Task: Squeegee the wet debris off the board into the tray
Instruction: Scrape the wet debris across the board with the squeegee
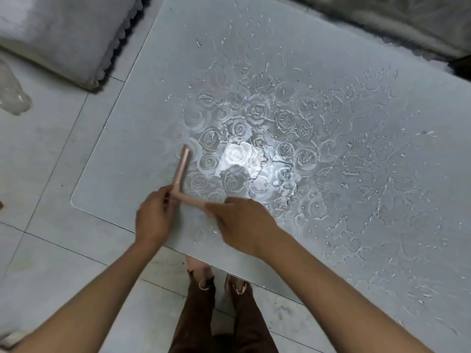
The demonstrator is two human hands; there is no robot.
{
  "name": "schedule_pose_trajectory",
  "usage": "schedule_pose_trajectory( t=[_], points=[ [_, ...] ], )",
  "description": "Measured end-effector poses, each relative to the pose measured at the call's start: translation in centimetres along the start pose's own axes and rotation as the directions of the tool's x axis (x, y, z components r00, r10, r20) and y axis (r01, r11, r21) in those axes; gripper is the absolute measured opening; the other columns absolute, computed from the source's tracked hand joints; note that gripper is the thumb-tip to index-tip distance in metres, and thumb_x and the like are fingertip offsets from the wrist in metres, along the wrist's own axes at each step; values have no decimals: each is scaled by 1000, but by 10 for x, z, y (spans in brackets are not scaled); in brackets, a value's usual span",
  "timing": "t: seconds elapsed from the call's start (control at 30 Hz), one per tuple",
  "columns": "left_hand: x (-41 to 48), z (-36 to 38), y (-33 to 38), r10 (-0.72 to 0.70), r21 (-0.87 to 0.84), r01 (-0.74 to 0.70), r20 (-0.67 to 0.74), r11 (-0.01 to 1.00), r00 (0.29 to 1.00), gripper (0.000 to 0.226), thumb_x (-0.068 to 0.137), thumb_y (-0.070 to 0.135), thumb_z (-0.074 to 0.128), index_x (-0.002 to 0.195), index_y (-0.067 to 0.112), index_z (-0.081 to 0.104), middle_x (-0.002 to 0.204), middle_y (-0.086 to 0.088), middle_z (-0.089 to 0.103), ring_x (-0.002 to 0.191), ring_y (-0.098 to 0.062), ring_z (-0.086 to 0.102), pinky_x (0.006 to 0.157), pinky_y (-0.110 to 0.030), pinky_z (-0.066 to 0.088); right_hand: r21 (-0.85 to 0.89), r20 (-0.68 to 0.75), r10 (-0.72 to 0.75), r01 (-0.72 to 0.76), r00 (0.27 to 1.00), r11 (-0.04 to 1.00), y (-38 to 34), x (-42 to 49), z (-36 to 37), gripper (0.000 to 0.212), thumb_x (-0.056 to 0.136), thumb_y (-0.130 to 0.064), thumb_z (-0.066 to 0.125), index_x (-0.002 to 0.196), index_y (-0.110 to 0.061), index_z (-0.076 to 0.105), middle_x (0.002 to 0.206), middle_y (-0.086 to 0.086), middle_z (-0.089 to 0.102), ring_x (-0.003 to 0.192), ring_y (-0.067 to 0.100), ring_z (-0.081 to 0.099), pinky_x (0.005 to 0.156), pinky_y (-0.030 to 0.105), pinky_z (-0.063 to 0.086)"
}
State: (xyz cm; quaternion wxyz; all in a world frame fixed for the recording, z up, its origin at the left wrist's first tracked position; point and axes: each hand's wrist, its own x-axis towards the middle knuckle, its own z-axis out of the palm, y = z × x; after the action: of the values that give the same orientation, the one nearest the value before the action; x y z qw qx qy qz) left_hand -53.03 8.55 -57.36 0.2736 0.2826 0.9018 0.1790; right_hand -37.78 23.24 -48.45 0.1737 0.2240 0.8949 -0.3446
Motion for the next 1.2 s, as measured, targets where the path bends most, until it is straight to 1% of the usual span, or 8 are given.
schedule_pose_trajectory(
  t=[0.13,0.3,0.5,0.67,0.83,0.97,1.1,1.2],
  points=[
    [-2,13,4,-58,57,58,-7,997,998,31,95,18,54,125,12,57,105,-16,65,95,-36,63,83,-47,50,-30,43,14,-12,999,999,8,4,10,43,96,-15,41,136,-30,46,99,8,54,89,31,59,66,29,35],
    [-8,51,55,75,-7,-75,81,997,994,31,93,15,57,123,9,60,105,-16,65,95,-34,63,83,-43,48,-18,45,57,-56,997,998,62,-44,-15,54,93,-16,43,140,-42,37,99,6,56,90,31,60,71,36,48],
    [-8,101,136,167,-77,-155,188,985,968,36,91,11,58,127,13,58,102,-13,61,98,-30,58,85,-39,45,-3,3,219,-219,976,976,121,-98,-47,40,99,-32,37,137,-45,43,92,-4,55,94,26,60,71,33,44],
    [-6,104,154,220,-182,-174,277,968,935,27,89,11,61,117,11,63,103,-11,67,96,-27,64,87,-40,50,-111,-40,210,-213,977,971,117,-110,-66,39,99,-33,35,135,-44,44,85,-4,54,85,25,60,64,33,44],
    [1,67,145,267,-203,-237,135,950,954,31,89,17,63,120,16,63,97,-7,68,87,-22,65,79,-40,54,-60,-113,171,-178,979,982,93,-104,-85,34,99,-39,35,129,-41,50,84,-3,58,81,23,60,67,34,48],
    [18,26,124,252,-152,-233,121,960,960,31,90,22,62,121,21,62,101,-2,67,89,-17,65,79,-30,52,-75,-125,103,-113,987,991,63,-76,-94,32,100,-38,34,125,-36,53,89,3,61,82,27,61,68,36,49],
    [44,-12,100,202,-122,-193,68,974,977,28,91,25,61,119,22,62,102,0,67,88,-16,64,80,-31,51,-175,-122,46,-67,991,982,27,-27,-100,26,100,-34,34,115,-28,55,78,3,47,76,31,57,57,33,35],
    [71,-37,73,177,-98,-173,33,980,984,27,90,21,62,117,20,62,102,-2,68,88,-18,65,81,-34,52,-234,-112,28,-53,993,971,-1,19,-103,24,98,-25,40,116,-24,54,76,2,39,67,28,44,54,31,24]
  ],
)
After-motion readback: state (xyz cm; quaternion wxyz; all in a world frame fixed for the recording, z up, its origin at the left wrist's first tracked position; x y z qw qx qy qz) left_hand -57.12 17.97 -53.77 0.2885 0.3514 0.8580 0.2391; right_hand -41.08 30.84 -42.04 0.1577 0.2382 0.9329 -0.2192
